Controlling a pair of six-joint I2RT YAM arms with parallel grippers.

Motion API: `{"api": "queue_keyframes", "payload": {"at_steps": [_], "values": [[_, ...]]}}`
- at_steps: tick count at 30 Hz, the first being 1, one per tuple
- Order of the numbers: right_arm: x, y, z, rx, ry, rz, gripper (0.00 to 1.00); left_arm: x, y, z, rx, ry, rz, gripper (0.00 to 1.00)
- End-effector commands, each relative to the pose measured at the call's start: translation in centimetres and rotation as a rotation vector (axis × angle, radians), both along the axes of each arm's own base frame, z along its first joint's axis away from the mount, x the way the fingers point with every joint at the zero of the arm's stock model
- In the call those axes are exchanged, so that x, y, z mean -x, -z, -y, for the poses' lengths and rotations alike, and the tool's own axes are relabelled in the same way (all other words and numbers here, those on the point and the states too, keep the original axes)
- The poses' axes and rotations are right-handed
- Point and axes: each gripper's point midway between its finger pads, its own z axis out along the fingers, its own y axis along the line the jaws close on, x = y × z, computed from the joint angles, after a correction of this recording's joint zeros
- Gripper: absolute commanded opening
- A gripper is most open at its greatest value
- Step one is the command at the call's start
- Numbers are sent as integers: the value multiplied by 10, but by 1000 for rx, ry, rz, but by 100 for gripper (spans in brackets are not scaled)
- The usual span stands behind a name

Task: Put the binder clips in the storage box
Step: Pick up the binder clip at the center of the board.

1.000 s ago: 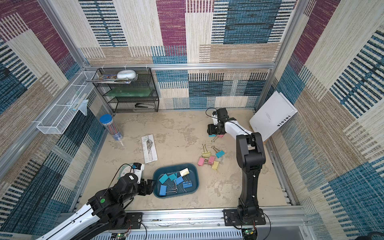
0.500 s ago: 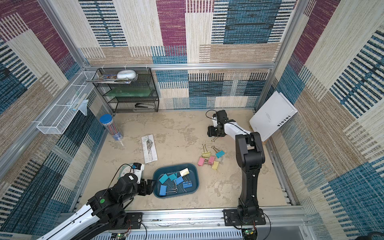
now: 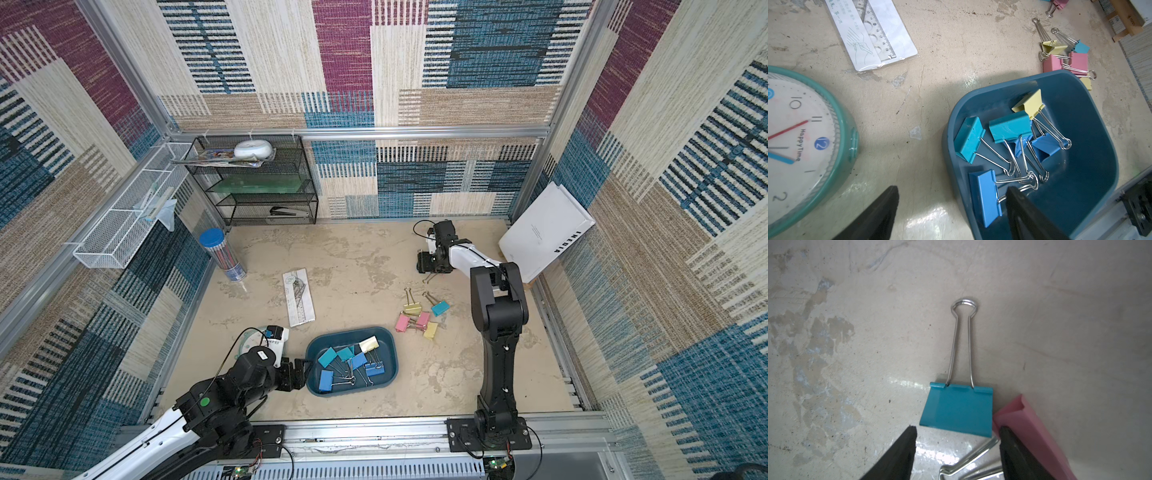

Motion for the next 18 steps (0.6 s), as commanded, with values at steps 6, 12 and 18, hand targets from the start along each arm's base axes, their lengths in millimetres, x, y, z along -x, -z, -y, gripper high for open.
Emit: {"api": "queue_keyframes", "payload": {"at_steps": [6,12,18], "values": [[0,-9,-12,-48,-28,17,67,-1,0,-1,-8,0,5,85],[0,-7,-17,-34,-38,3,67,-1,-1,-1,-7,1,7,85],[-2,-8,-29,12,-58,3,68,-1,-1,0,-8,3,6,85]]}}
